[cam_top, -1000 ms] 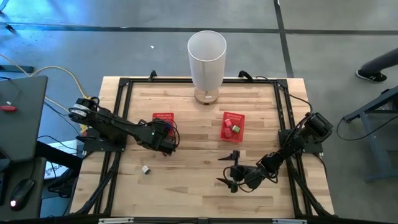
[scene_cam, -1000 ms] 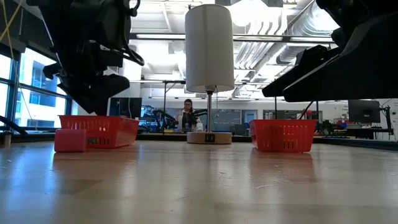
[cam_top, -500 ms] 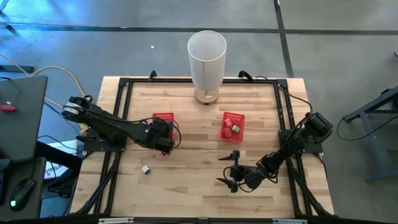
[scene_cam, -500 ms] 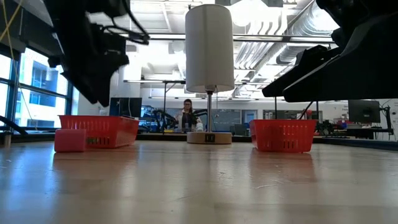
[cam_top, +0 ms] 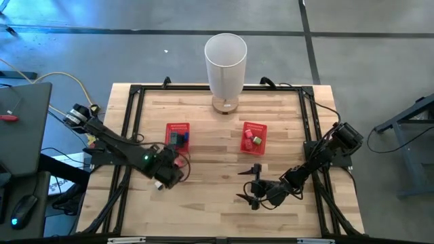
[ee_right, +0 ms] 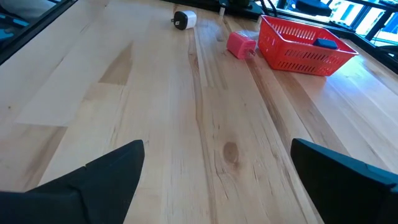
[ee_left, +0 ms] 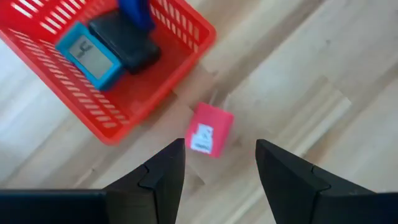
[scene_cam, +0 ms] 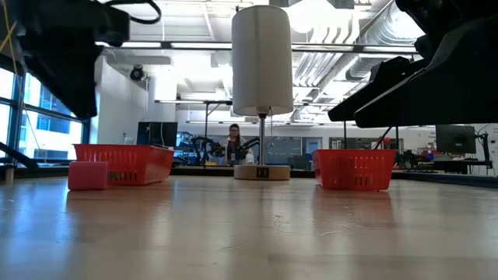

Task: Pick & Place Office items
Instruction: Put the pink charger adapter into the right red bin

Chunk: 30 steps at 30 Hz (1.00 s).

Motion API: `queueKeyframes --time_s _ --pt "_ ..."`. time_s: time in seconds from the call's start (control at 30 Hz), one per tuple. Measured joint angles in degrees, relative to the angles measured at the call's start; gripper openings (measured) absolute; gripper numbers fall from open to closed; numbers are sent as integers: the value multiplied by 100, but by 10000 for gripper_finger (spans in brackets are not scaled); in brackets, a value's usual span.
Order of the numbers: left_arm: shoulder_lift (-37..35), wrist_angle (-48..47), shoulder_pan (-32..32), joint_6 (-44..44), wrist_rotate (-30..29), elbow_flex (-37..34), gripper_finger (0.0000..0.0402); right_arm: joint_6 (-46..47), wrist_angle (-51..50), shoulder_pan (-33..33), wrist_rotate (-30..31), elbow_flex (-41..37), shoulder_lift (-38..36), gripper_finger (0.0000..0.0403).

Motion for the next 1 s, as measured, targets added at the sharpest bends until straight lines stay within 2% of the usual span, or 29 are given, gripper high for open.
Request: queueKeyframes --time_s 0.2,0.37,1.0 --pt "6 53 -418 -428 -4 0 186 0 7 0 -118 0 0 394" --pt "43 57 -487 -865 -5 0 186 60 5 0 -151 0 0 394" --pt "591 587 -305 -66 75 0 186 59 -94 0 -297 0 0 394"
